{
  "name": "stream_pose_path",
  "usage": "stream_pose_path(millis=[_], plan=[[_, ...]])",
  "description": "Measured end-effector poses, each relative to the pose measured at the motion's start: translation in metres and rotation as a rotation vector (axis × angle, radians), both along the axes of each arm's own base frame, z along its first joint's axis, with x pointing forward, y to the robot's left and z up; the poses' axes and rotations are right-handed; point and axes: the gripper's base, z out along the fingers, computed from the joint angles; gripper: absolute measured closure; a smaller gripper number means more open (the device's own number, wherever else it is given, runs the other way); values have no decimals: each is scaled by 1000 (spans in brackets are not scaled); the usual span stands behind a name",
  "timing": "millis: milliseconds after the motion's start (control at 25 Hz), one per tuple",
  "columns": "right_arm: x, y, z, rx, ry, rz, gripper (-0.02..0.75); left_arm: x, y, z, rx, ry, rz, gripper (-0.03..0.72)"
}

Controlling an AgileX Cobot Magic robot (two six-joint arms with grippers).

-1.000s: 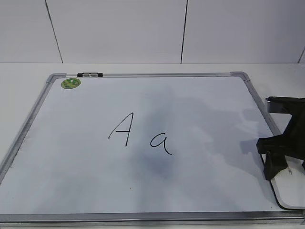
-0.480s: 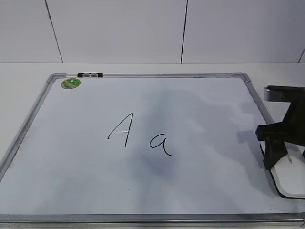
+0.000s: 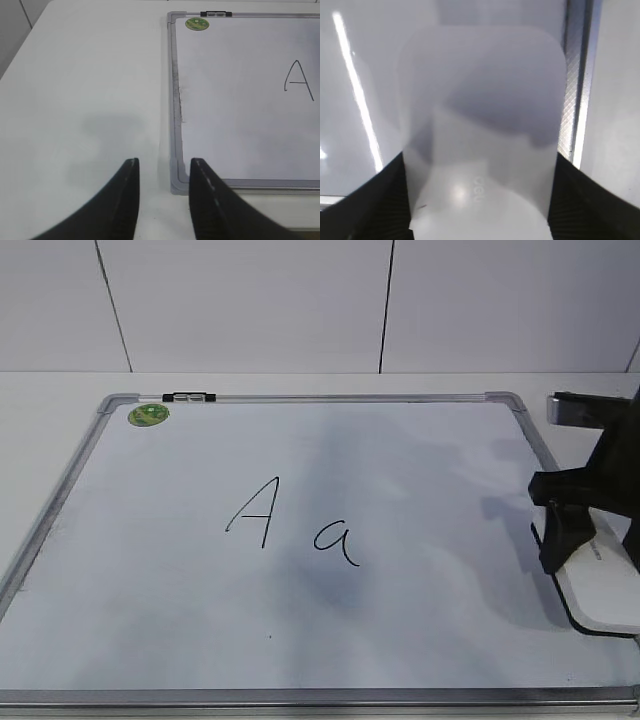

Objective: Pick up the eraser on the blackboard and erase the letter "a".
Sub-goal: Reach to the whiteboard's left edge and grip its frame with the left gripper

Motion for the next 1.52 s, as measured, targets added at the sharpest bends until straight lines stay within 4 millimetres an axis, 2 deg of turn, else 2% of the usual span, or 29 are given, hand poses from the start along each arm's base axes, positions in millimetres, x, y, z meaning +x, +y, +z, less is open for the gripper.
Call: stream_pose_path(millis=[280,400,720,960,1160,1520], plan=[[-8,29,2,-2,22,119,202,0,0,0,0,0,0,452],[-8,40,9,-13,9,172,202,0,0,0,0,0,0,452],[2,52,31,-13,-63,213,202,7,1,2,3,37,3,452],[6,54,38,-8,-90,213,202,49,4,7,11,202,14,452],[6,55,38,5,-86,208,202,83,7,22,25,185,26,452],[3,63,39,47,-80,234,202,156,8,45,1,273,23,452]])
